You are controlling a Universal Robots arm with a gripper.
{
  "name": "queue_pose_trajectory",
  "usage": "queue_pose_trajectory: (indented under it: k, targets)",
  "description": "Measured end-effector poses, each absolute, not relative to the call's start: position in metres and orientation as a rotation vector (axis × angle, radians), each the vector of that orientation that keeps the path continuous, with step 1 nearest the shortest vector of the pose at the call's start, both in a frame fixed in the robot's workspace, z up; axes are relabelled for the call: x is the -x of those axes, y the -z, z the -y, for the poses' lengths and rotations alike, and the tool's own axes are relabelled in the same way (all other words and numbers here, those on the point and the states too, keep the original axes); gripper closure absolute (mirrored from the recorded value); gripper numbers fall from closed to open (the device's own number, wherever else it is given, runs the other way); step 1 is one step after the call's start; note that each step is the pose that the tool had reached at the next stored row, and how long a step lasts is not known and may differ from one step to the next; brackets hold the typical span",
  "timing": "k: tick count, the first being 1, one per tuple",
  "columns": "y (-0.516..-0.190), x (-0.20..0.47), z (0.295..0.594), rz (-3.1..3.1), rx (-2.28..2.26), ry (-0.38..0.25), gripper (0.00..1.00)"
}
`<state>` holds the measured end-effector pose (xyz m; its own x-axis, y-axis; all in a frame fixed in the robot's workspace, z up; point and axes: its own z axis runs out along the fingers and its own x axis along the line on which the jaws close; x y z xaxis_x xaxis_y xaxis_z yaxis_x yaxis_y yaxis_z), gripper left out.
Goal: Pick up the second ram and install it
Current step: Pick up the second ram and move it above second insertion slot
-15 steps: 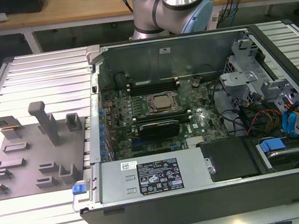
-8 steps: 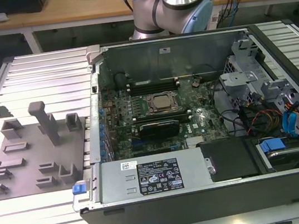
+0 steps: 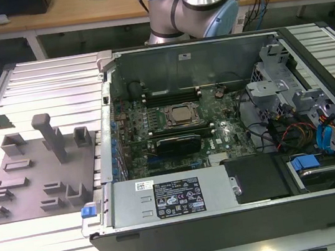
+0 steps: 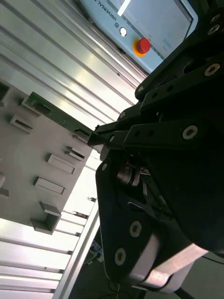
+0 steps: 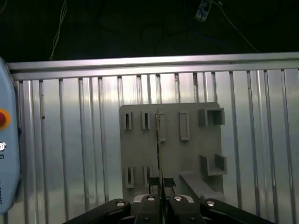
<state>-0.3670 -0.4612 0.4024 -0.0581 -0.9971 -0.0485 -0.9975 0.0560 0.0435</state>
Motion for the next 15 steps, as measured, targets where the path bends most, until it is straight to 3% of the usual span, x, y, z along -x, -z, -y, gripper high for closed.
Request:
queue_pose_trajectory:
  k: [15]
  targets:
    - [-0.402,0.286,0.461,-2.279,2.152,-0.102,0.89]
